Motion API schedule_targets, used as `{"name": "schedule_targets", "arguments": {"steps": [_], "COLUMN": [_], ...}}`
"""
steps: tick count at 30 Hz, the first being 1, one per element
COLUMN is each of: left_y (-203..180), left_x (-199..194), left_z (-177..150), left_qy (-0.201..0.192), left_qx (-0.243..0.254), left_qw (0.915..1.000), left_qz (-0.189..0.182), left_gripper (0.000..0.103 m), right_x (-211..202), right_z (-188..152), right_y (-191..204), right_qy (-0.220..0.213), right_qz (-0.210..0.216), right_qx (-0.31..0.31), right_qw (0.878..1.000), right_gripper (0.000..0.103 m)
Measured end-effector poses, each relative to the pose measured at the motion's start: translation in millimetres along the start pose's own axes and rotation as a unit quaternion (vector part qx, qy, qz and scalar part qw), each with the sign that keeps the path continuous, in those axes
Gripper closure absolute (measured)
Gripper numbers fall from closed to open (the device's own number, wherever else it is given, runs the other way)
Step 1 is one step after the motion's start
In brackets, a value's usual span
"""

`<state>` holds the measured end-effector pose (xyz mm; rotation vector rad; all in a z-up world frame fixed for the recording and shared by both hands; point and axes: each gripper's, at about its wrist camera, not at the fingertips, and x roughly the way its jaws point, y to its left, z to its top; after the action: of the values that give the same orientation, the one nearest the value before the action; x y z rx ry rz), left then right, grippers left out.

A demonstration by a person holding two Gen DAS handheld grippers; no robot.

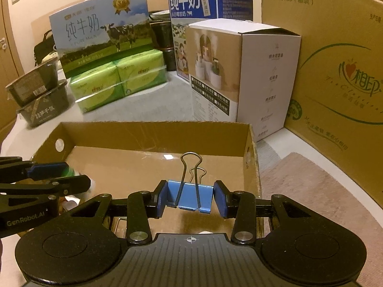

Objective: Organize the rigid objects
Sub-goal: 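Open both tools to drop the jar and clip into the tray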

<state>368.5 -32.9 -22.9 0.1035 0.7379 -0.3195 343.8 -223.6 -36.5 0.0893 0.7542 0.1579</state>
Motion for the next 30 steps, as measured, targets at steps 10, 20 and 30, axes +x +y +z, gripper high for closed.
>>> {"name": "schedule_targets", "arguments": {"steps": [10, 20, 30], "left_y": [13, 19, 20], "left_x": [-15, -26, -50], "left_z": [2, -1, -14], "left_qy": [-0.01, -0.015, -0.019], "left_qx": [-0.007, -0.013, -0.017], "left_qw": [0.9999, 0.9997, 0.9995], "left_qz": [0.01, 0.017, 0.019], "left_gripper": [0.063, 0.061, 0.039], "right_x": [-1, 0, -17], "right_z": [3, 6, 2], "right_y": [1, 7, 0], "right_qy": [-0.001, -0.006, -0.027], "right_qz": [0.002, 0.005, 0.007], "right_qx": [0.003, 0.006, 0.024], "right_qw": [1.0, 1.0, 0.999], "right_gripper": [0.061, 0.061, 0.04]}}
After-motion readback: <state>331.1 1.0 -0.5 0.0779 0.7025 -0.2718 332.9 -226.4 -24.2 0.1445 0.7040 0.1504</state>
